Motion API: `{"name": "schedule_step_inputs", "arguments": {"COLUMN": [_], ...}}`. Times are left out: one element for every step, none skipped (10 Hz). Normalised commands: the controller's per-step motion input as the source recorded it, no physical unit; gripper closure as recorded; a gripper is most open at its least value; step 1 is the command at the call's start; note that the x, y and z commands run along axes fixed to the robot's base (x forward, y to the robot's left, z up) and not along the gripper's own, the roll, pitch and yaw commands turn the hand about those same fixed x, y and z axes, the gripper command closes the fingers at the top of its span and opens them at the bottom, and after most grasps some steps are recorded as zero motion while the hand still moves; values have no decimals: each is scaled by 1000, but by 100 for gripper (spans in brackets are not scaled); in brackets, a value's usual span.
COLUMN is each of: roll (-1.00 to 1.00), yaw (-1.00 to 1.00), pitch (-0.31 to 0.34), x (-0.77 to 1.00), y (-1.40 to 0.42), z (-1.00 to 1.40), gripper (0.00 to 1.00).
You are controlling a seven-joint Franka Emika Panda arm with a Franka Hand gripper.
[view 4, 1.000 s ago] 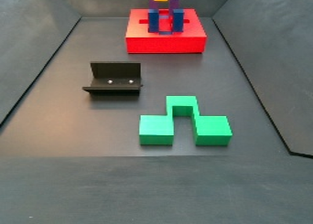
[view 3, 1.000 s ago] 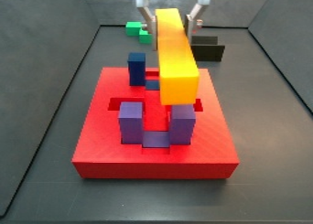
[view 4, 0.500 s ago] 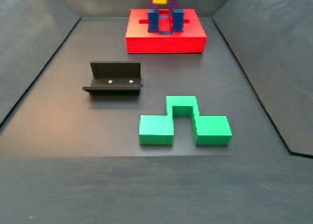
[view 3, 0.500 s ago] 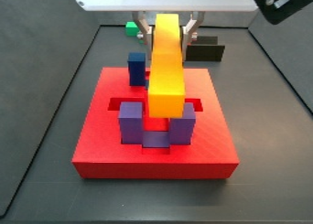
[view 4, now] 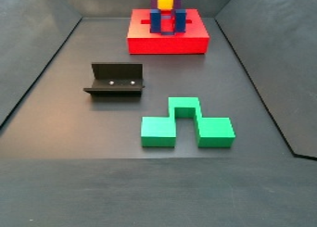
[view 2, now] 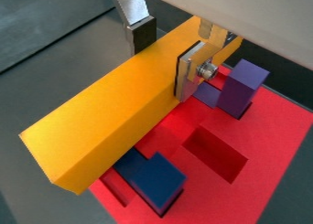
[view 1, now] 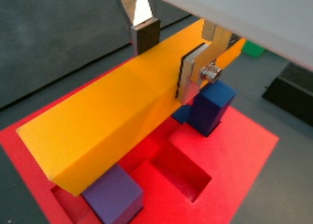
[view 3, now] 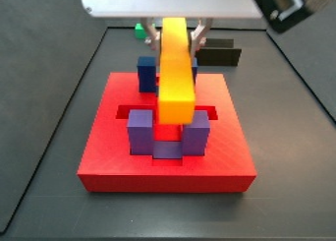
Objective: Pick up the yellow object. Move up. Move to above the board. Insert the yellow object.
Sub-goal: Insert the yellow object.
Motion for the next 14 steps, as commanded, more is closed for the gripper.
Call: {"name": "schedule_step_inputs", "arguments": {"roll": [40, 44, 90, 109, 96, 103, 113, 101, 54, 0, 0, -9, -6, 1], "yaw": [0, 0, 0, 0, 0, 0, 0, 0, 0, 0, 26, 46, 34, 0], "pitch": [0, 0, 0, 0, 0, 0, 0, 3, 30, 0, -10, -16, -1, 0], "x": [-49, -71, -109, -80, -74, 0, 0, 214, 354, 289, 269, 183, 103, 0], "y": [-223, -214, -134, -43, -26, -26, -51, -23, 0, 0, 0, 0, 0, 0], "z": [-217, -274, -240, -200, -243, -171, -94, -60, -66, -189, -294, -317, -280, -186], "gripper": [100, 100, 100, 100, 100, 100, 100, 100, 100, 100, 100, 100, 100, 100]}}
